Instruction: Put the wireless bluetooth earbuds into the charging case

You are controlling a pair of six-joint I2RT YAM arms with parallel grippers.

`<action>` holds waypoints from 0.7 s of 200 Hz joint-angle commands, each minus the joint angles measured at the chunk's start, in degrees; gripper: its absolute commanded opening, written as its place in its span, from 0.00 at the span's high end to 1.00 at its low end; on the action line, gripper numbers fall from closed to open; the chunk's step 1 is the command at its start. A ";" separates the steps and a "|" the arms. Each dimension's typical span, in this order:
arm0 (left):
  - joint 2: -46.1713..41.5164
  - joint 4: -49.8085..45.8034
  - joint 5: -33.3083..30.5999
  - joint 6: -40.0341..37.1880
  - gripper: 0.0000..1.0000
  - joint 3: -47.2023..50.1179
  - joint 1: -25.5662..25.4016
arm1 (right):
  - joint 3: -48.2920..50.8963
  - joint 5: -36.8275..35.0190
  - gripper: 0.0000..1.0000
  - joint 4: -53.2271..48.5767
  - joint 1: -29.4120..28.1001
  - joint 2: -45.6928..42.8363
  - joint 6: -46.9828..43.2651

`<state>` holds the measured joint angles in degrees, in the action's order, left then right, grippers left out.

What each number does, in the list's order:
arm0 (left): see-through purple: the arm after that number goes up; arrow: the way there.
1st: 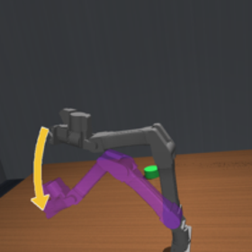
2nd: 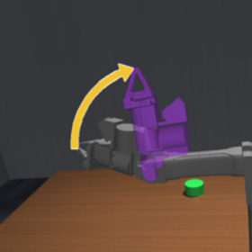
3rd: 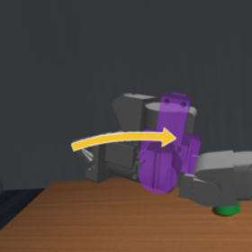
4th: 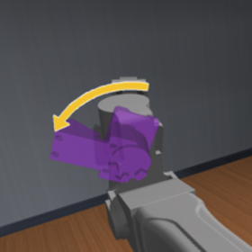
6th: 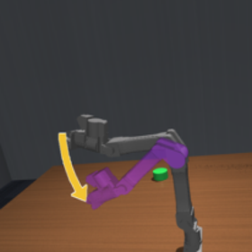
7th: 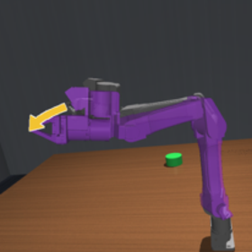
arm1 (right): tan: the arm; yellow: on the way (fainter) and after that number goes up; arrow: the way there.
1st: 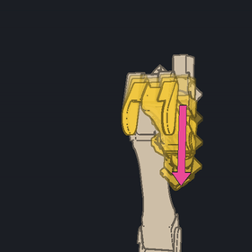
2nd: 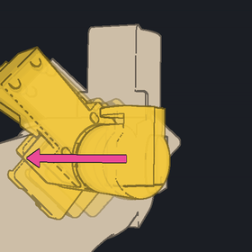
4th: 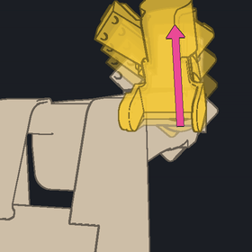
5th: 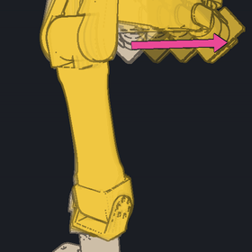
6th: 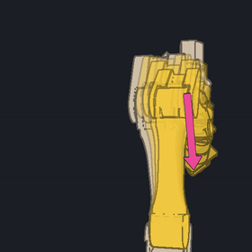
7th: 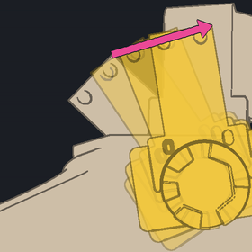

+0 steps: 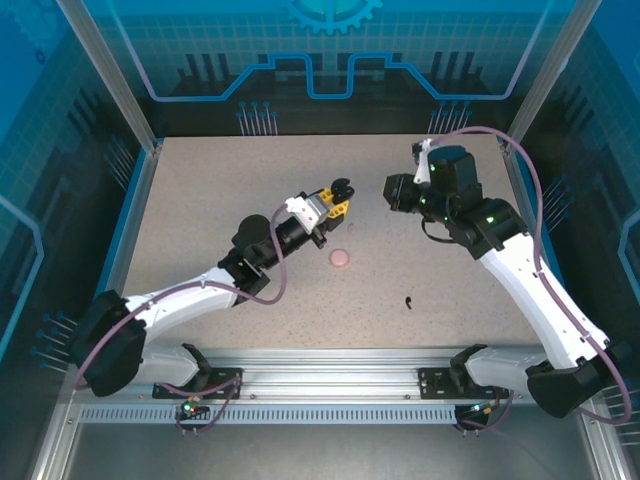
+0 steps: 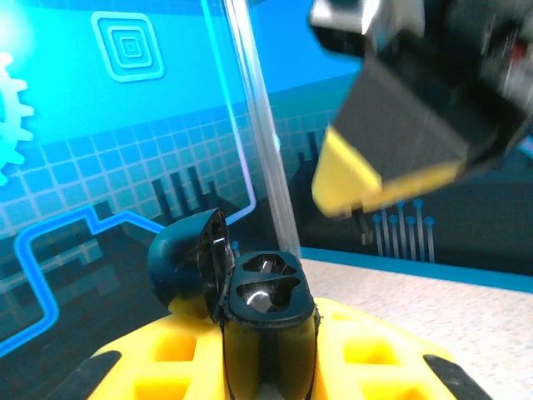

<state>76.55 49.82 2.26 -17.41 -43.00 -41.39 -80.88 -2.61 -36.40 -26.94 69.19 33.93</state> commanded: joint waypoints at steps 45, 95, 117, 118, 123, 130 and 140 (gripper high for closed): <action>5.65 8.19 -4.55 -4.08 1.00 -3.10 -0.74 | -1.95 9.94 0.84 13.84 0.28 0.51 -5.13; 6.05 7.60 -3.22 -0.79 1.00 -4.48 -0.80 | 0.75 14.10 0.84 20.93 -2.72 -0.03 -9.88; 5.50 6.66 -2.88 0.35 1.00 -4.75 -0.81 | 2.25 14.61 0.84 23.14 -4.48 -0.20 -12.06; 5.48 6.63 -2.88 0.40 1.00 -4.73 -0.81 | 2.37 14.59 0.84 23.22 -4.50 -0.20 -12.18; 5.37 6.52 -2.80 0.60 1.00 -4.67 -0.80 | 2.78 14.74 0.84 23.70 -4.91 -0.30 -12.53; 5.15 6.43 -2.78 0.81 1.00 -4.68 -0.80 | 3.30 14.53 0.84 24.30 -5.34 -0.29 -12.76; 4.86 6.10 -2.87 1.00 1.00 -4.68 -0.88 | 3.90 14.39 0.84 24.69 -5.62 -0.22 -12.75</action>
<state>82.61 54.35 -1.26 -18.17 -45.82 -41.80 -78.54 10.50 -16.19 -31.22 69.87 23.86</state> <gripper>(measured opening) 0.224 0.162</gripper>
